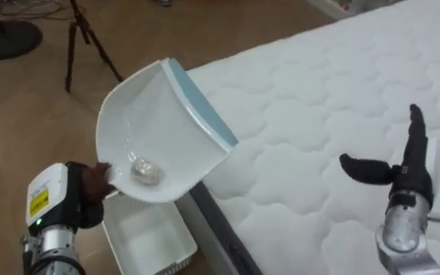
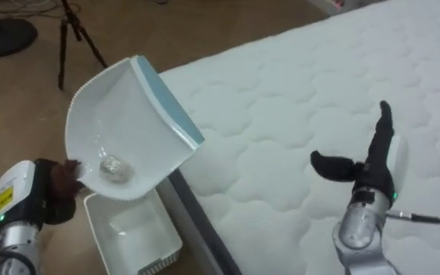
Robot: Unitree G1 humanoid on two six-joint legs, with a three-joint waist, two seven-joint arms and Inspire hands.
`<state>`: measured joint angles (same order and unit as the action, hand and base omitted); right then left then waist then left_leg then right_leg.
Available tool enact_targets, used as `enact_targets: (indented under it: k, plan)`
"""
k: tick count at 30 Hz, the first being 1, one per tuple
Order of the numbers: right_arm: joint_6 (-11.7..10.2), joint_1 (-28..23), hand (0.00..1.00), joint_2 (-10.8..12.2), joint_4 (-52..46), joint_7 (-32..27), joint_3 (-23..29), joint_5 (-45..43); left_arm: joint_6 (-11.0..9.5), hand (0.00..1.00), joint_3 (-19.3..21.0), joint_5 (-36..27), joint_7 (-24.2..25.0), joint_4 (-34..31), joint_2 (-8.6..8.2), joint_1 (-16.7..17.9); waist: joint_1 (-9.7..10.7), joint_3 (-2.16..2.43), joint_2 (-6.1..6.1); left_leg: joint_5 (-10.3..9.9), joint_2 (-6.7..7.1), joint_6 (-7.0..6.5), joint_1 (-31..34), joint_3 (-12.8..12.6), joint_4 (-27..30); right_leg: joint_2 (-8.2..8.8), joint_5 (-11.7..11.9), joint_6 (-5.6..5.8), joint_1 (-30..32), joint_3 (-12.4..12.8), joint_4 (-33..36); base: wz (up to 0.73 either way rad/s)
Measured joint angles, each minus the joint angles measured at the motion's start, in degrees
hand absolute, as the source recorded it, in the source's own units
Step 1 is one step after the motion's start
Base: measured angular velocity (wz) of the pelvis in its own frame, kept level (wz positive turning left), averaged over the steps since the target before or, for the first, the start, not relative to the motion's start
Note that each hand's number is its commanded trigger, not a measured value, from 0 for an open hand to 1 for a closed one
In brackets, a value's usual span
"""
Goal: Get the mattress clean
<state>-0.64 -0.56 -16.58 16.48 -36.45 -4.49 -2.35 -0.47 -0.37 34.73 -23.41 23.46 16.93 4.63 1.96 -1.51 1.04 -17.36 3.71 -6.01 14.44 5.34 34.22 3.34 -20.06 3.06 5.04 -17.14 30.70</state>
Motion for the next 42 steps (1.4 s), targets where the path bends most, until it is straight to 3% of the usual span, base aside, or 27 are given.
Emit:
enact_targets:
  k: [1,2,3,4,5,6,8,10,11,12,13,14,15,16,17,18,20,23,28,31,34,36,39,42]
  plan:
    - [0.61,0.09,0.0,0.34,0.12,-0.16,0.09,0.01,0.03,1.0,-0.41,-0.43,0.35,0.5,0.18,-0.41,-0.73,0.03,0.24,-0.78,1.6,-0.59,1.0,2.33,2.24,0.57,-0.2,0.3,0.68,2.87,1.35,0.23]
    - [0.94,-1.23,0.0,1.32,-0.19,-0.07,0.03,-0.18,0.51,1.0,-1.14,-0.18,0.56,0.39,0.0,0.9,-0.11,0.17,0.37,0.28,3.17,-0.87,0.82,6.31,1.25,0.26,-0.14,0.18,0.71,5.07,0.9,0.72]
    - [0.96,-3.1,0.0,1.31,-0.52,-0.24,0.27,-0.44,0.68,1.0,-2.58,-0.12,0.59,0.02,0.0,1.53,-0.09,0.26,0.26,2.9,4.88,-0.6,-0.36,11.75,-2.57,-0.55,0.35,-0.29,1.02,6.75,-1.15,0.95]
    - [1.01,-3.44,0.0,1.31,-0.52,-0.32,0.48,-0.37,0.76,1.0,-2.97,-0.11,0.59,-0.19,0.03,1.6,-0.44,0.24,0.32,4.16,5.62,-0.43,-1.04,14.15,-4.52,-1.12,0.84,-0.18,1.25,7.76,-2.77,0.87]
    - [1.01,-3.45,0.0,1.31,-0.62,-0.34,0.97,-0.39,1.29,1.0,-3.07,0.52,0.58,-0.64,0.09,1.66,-1.36,0.47,0.8,6.55,7.06,0.9,-2.34,18.93,-7.79,-2.52,2.26,-0.74,1.71,9.92,-6.48,0.71]
    - [0.99,-3.46,0.0,1.31,-1.35,-0.4,1.43,-0.43,1.89,1.0,-2.81,0.95,0.57,-1.15,0.37,1.65,-1.94,0.43,0.72,8.42,7.35,1.25,-3.33,22.18,-10.15,-3.5,3.76,-1.32,1.86,11.87,-9.34,0.74]
    - [0.98,-3.48,0.0,1.07,-1.69,-0.9,1.68,-0.41,2.01,1.0,-2.71,0.92,0.55,-1.82,1.4,1.64,-2.25,0.51,0.92,9.52,7.82,2.15,-4.49,25.7,-11.86,-4.5,6.2,-1.43,1.88,13.17,-11.25,0.98]
    - [0.87,-3.47,0.0,0.96,-1.89,-1.51,1.61,-0.41,2.08,1.0,-2.71,0.89,0.52,-2.04,2.29,1.64,-2.78,0.52,1.62,9.56,8.88,2.17,-5.05,26.9,-11.87,-4.28,8.6,-1.67,1.67,14.24,-12.24,0.84]
    - [0.54,-3.38,0.0,0.96,-1.89,-1.64,1.42,-0.43,2.35,1.0,-2.61,0.9,0.51,-2.03,2.75,1.65,-3.67,0.46,2.74,9.31,9.31,2.25,-4.86,24.99,-11.88,-3.61,11.83,-2.1,0.87,14.1,-12.93,0.68]
    - [0.01,-3.49,0.0,0.77,-1.87,-1.82,1.28,-0.48,2.63,1.0,-2.56,0.92,0.5,-2.03,2.77,1.6,-3.69,0.52,3.5,8.45,8.86,2.49,-3.23,18.98,-11.24,-2.94,12.09,-2.47,-0.11,13.17,-13.68,0.71]
    - [-0.08,-3.48,0.0,0.51,-1.86,-2.06,1.28,-0.49,2.72,1.0,-2.58,0.92,0.47,-2.05,2.5,1.59,-3.68,0.63,3.62,7.87,8.1,2.42,-2.08,15.9,-10.48,-2.55,11.21,-2.41,-0.5,12.61,-14.24,0.77]
    - [-0.19,-3.37,0.0,0.17,-1.85,-2.28,1.28,-0.48,2.73,1.0,-2.66,0.96,0.46,-2.04,2.18,1.64,-4.01,0.21,2.85,7.11,7.06,2.27,-0.26,13.04,-9.19,-2.82,10.09,-3.17,-0.46,11.54,-14.52,0.6]
    - [-0.21,-3.42,0.0,0.07,-1.69,-2.35,1.3,-0.44,2.97,1.0,-2.66,0.98,0.46,-1.94,1.76,1.79,-4.13,-0.12,2.1,6.95,6.63,1.97,0.91,12.87,-8.65,-3.37,9.64,-3.69,0.36,10.73,-14.39,0.52]
    - [-0.21,-3.42,0.0,0.01,-1.56,-2.35,1.31,-0.44,3.14,1.0,-2.65,1.0,0.46,-1.83,1.42,1.87,-4.25,0.0,1.65,7.02,6.37,1.95,1.35,12.72,-8.6,-3.54,9.54,-3.83,0.95,10.56,-14.3,0.39]
    - [-0.2,-3.41,0.0,-0.86,-1.3,-2.3,1.27,-0.42,3.4,1.0,-2.73,1.03,0.47,-1.52,0.31,1.87,-4.52,0.06,0.4,7.55,5.4,1.3,2.56,10.28,-8.56,-3.51,9.32,-4.03,1.75,10.32,-13.97,0.34]
    - [-0.2,-3.4,0.0,-2.08,-0.84,-2.27,1.28,-0.42,3.44,1.0,-3.04,1.01,0.47,-1.18,-0.7,1.78,-4.37,0.07,-0.9,7.97,3.67,0.7,3.73,5.14,-8.59,-3.14,9.06,-3.93,2.15,9.24,-13.56,0.41]
    - [-0.25,-3.11,0.0,-2.51,1.28,-2.25,1.37,-0.42,2.94,1.0,-3.16,0.96,0.43,0.11,-0.7,0.7,-3.63,0.12,-0.97,8.23,2.83,-0.23,4.49,-0.17,-8.88,-1.81,6.93,-3.5,3.69,8.38,-10.09,0.4]
    - [-0.6,-2.93,0.0,-2.45,5.05,-1.38,1.1,-0.43,2.95,1.0,-3.18,0.87,0.18,2.44,0.37,-0.76,-3.58,0.13,0.71,7.74,4.26,-1.29,5.46,-0.05,-7.54,-0.63,4.4,-2.76,6.32,8.38,-5.33,0.17]
    - [-1.99,-2.68,0.0,-2.31,10.21,-1.38,1.17,-0.57,2.99,1.0,-4.2,1.05,0.16,7.3,2.8,-4.82,-2.21,0.02,0.95,6.46,5.17,-1.7,9.09,2.47,-3.34,-0.38,4.51,-2.18,11.64,9.26,0.23,0.24]
    - [-3.1,-2.54,0.0,-2.32,13.35,-1.22,1.11,-0.57,2.97,1.0,-4.7,1.07,-0.15,8.53,4.42,-6.85,-2.1,-0.29,0.5,6.12,6.22,-2.0,10.19,2.21,-2.28,0.73,5.68,-1.96,15.56,9.34,1.28,0.11]
    - [-3.26,-2.1,0.0,-2.32,14.95,-0.98,0.72,-0.55,2.77,1.0,-5.12,0.84,-0.23,8.93,5.69,-8.95,-2.18,-0.78,-1.16,6.03,6.69,-2.1,12.34,1.83,-1.36,1.14,5.77,-2.13,18.78,9.4,3.64,0.0]
    - [-3.26,-1.93,0.0,-2.32,14.97,-0.18,-0.01,-0.54,2.59,1.0,-6.08,1.0,-0.24,12.46,7.45,-12.29,-2.15,-1.09,-2.24,6.17,6.98,-2.01,13.63,1.66,-1.06,1.76,5.42,-2.19,20.22,9.63,5.17,0.0]
    - [-3.26,-1.88,0.0,-2.35,14.84,0.16,-1.11,-0.54,2.64,1.0,-6.72,1.03,-0.3,13.66,9.04,-13.73,-1.95,-0.92,-2.92,6.17,6.88,-2.0,14.6,1.22,-1.03,1.92,5.02,-2.63,21.39,9.08,5.54,-0.03]
    - [-3.13,-1.19,0.0,-2.48,14.93,0.18,-1.26,-0.56,2.83,1.0,-6.83,1.03,-0.84,14.16,9.05,-14.32,-1.58,-0.91,-3.27,6.15,6.8,-2.23,15.5,0.2,-0.81,2.35,4.73,-2.66,22.55,9.1,6.19,-0.09]
